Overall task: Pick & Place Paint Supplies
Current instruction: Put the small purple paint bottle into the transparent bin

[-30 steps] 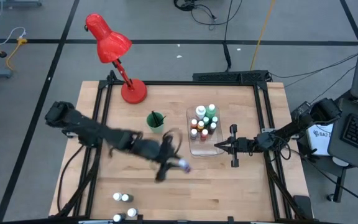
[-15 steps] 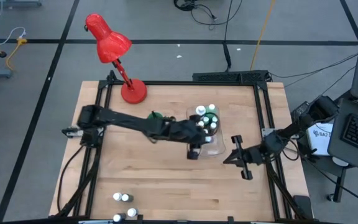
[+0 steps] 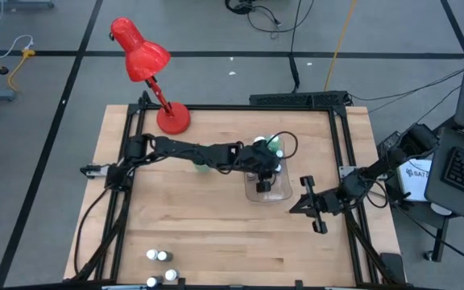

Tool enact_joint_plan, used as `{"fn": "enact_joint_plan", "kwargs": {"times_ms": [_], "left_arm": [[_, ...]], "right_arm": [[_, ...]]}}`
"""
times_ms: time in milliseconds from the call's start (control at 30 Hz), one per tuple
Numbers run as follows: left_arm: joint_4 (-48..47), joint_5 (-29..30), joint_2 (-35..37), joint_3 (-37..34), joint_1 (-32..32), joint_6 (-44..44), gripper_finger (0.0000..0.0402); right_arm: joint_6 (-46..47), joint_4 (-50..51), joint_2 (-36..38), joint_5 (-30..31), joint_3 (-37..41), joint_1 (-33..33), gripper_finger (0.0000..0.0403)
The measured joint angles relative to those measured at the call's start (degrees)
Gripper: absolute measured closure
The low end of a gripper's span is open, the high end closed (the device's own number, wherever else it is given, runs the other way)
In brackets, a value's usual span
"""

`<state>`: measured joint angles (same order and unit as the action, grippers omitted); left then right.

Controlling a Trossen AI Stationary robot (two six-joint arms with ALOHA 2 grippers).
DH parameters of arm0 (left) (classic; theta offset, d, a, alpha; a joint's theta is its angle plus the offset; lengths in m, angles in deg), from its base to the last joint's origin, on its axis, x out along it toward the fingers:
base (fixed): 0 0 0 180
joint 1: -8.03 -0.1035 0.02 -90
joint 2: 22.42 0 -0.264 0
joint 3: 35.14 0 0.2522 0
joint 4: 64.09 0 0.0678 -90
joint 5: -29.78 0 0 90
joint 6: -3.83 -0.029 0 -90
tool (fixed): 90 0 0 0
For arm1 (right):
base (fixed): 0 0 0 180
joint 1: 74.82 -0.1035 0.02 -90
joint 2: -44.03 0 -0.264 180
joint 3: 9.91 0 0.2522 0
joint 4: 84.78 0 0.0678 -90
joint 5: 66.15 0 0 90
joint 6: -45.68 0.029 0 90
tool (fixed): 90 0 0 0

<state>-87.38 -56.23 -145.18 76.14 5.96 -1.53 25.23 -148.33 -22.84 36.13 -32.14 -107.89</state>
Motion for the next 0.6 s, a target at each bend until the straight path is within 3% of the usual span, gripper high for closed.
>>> {"fn": "enact_joint_plan", "kwargs": {"times_ms": [333,600], "left_arm": [[-0.26,-1.95,-1.82,-0.22,-0.65,2.9,0.0309],[-1.05,-2.11,-1.9,-0.26,-1.07,3.82,0.0298]], "right_arm": [[1.31,1.53,0.0,12.87,0.0,0.03,0.0399],[1.57,2.33,0.0,13.65,0.0,0.08,0.0399]]}}
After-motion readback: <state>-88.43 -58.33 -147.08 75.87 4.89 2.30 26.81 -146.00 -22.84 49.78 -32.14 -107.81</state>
